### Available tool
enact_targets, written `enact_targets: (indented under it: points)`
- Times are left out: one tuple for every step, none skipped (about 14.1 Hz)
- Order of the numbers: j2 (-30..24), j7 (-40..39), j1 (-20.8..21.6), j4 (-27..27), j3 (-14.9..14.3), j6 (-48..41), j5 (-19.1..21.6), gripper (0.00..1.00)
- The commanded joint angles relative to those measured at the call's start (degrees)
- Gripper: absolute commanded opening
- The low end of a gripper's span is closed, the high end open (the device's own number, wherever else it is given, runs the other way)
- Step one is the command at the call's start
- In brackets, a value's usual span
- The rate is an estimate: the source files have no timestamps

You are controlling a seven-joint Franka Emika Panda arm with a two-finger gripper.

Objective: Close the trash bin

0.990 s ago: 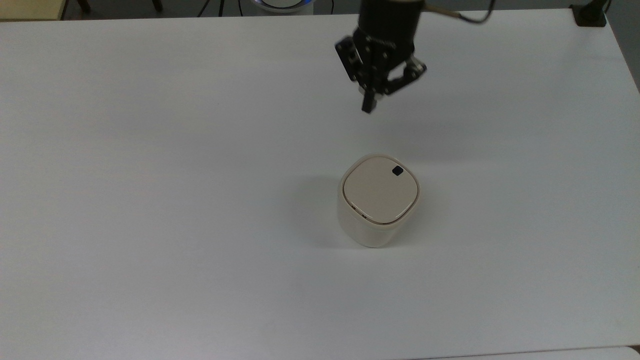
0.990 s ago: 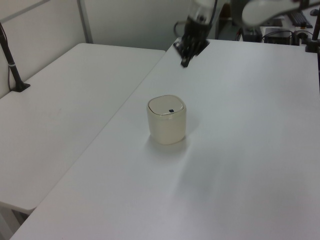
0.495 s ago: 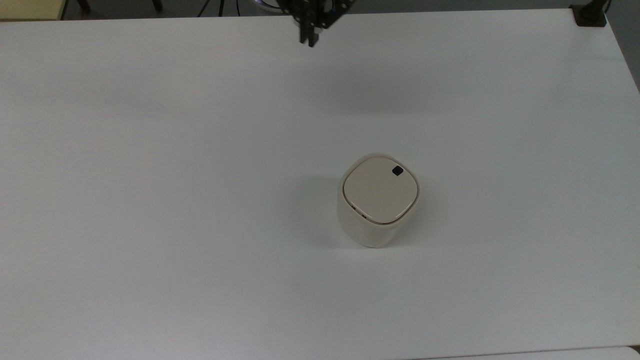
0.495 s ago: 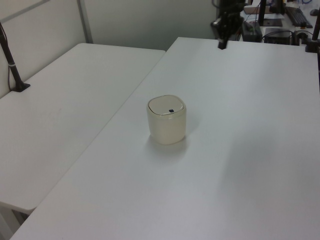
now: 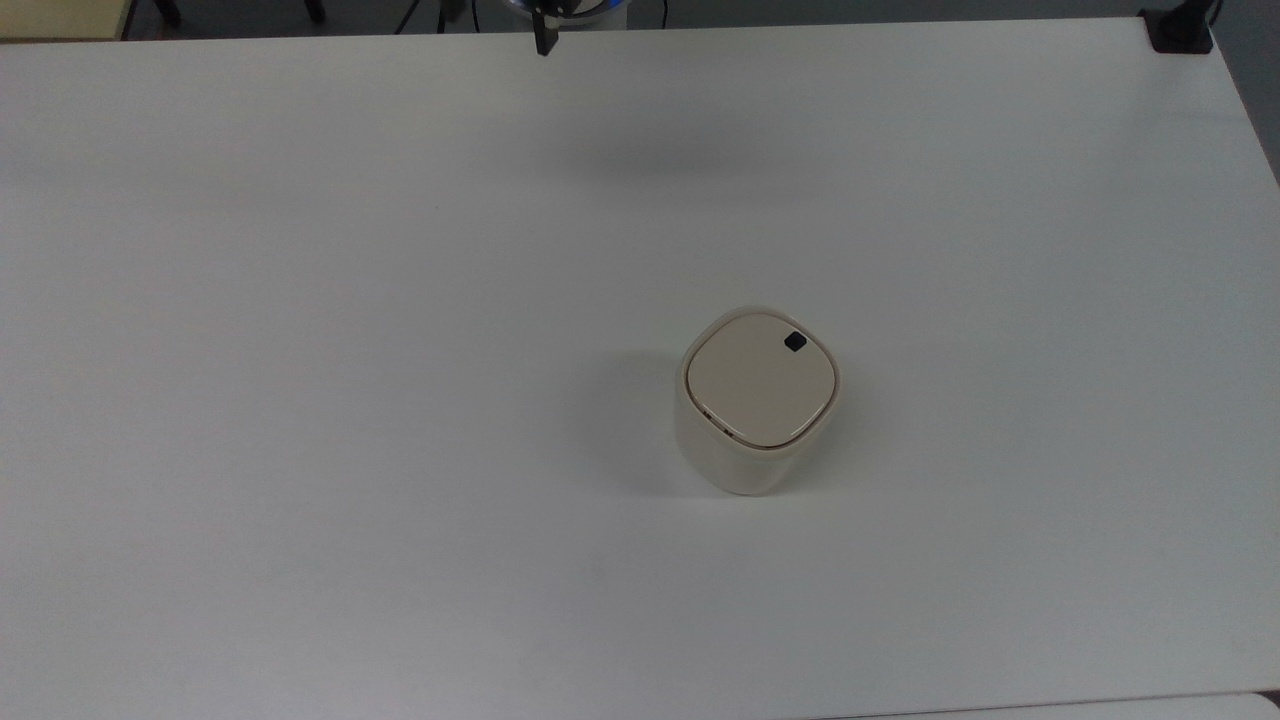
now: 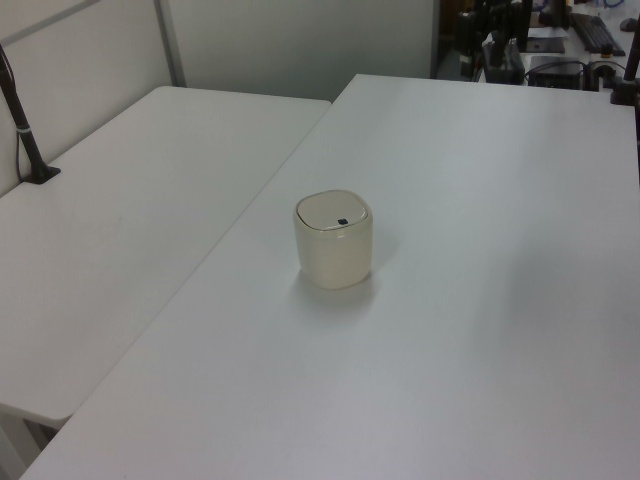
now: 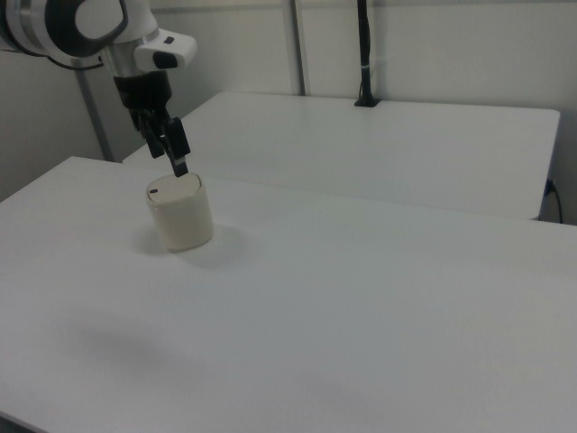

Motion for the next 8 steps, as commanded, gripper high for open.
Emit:
enact_targets:
  points:
    - [-1.0, -14.9, -3.3, 0.3, 0.3, -0.6, 0.7, 1.00]
    - [-0.9, -15.6, -3.5, 0.8, 0.3, -0.4, 0.7, 1.00]
    - [-0.9, -16.0, -3.7, 1.0, 0.1, -0.5, 0.7, 1.00]
    - [-0.8, -16.2, -4.3, 1.2, 0.1, -0.5, 0.6, 1.00]
    - [-0.8, -16.2, -4.5, 1.3, 0.1, -0.4, 0.5, 1.00]
    - [-0.6, -16.4, -4.5, 2.1, 0.1, -0.6, 0.5, 1.00]
    - [-0.4, -16.4, -4.5, 2.2, 0.1, -0.6, 0.5, 1.00]
    - [-0.3, -16.4, -4.5, 2.2, 0.1, -0.6, 0.5, 1.00]
